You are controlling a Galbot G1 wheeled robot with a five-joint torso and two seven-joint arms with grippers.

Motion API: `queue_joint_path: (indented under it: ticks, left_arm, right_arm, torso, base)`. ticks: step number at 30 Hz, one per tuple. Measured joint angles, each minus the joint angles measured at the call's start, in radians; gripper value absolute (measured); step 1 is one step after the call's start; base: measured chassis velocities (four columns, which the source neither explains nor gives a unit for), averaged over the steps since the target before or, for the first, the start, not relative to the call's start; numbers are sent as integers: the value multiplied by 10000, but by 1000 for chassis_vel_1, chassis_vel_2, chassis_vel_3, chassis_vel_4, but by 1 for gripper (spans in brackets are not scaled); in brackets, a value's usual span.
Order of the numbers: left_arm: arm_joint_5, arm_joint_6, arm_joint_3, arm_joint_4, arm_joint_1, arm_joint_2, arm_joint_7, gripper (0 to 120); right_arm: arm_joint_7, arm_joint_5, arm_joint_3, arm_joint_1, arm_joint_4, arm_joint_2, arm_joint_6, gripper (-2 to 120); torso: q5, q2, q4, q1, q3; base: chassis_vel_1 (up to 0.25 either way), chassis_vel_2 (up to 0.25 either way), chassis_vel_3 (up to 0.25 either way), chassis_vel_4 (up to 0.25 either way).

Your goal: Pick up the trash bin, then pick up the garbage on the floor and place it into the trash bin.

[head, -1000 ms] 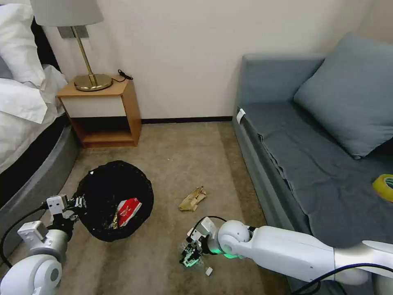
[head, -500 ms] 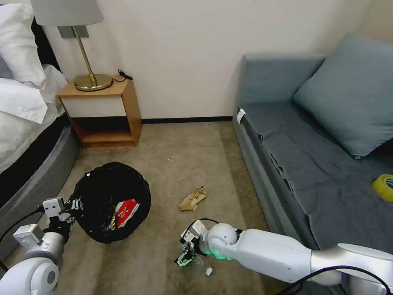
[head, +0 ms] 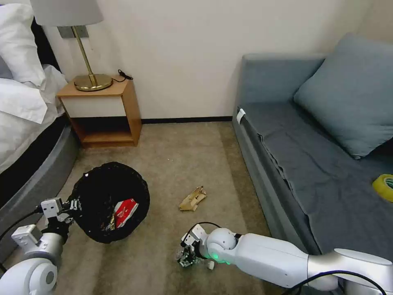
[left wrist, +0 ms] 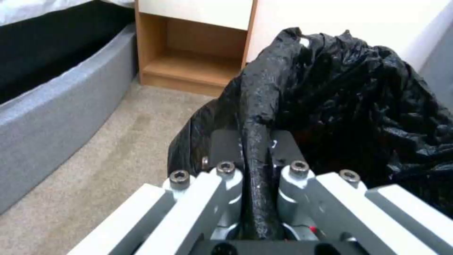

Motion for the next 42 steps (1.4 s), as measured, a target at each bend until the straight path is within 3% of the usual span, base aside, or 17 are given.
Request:
queue_joint_path:
  ticks: [3, 4, 7, 9, 11, 16, 28, 42]
  left_arm:
    - [-6, -10, -22, -1, 21, -1, 7, 4]
    - [-17, -14, -42, -6, 36, -3, 11, 4]
    - [-29, -16, -52, -17, 53, -8, 13, 4]
    - [-49, -17, -73, -36, 81, -21, 17, 4]
    - [-50, -17, -74, -38, 84, -23, 18, 4]
    - [-55, -36, -95, -68, 137, -40, 29, 4]
    - [-67, -95, -197, -56, 219, -74, 65, 4]
    - [-9, -115, 10, 113, 133, -123, 79, 4]
  right_arm:
    - [-8, -96, 17, -35, -26, 2, 45, 48]
    - [-27, -185, 39, -60, -40, -3, 85, 41]
    - [-30, -240, 46, -74, -41, -10, 108, 34]
    - [-36, -284, 60, -102, -41, -17, 141, 23]
    - [-37, -288, 62, -105, -40, -17, 145, 23]
    - [-23, -360, 83, -152, -21, -42, 232, 8]
    - [420, -393, 409, -178, 218, -178, 392, 8]
    - [772, -283, 1480, -28, 887, -920, 470, 8]
  torso:
    - [1, 0, 0, 0, 0]
    - [1, 0, 0, 0, 0]
    - [1, 0, 0, 0, 0]
    - [1, 0, 0, 0, 0]
    - [1, 0, 0, 0, 0]
    - [1, 0, 0, 0, 0]
    - [1, 0, 0, 0, 0]
    - [1, 0, 0, 0, 1]
  base:
    - [0, 0, 0, 0]
    - [0, 0, 0, 0]
    - [0, 0, 0, 0]
    - [0, 0, 0, 0]
    - [0, 0, 0, 0]
    - [0, 0, 0, 0]
    - [0, 0, 0, 0]
    - [0, 0, 0, 0]
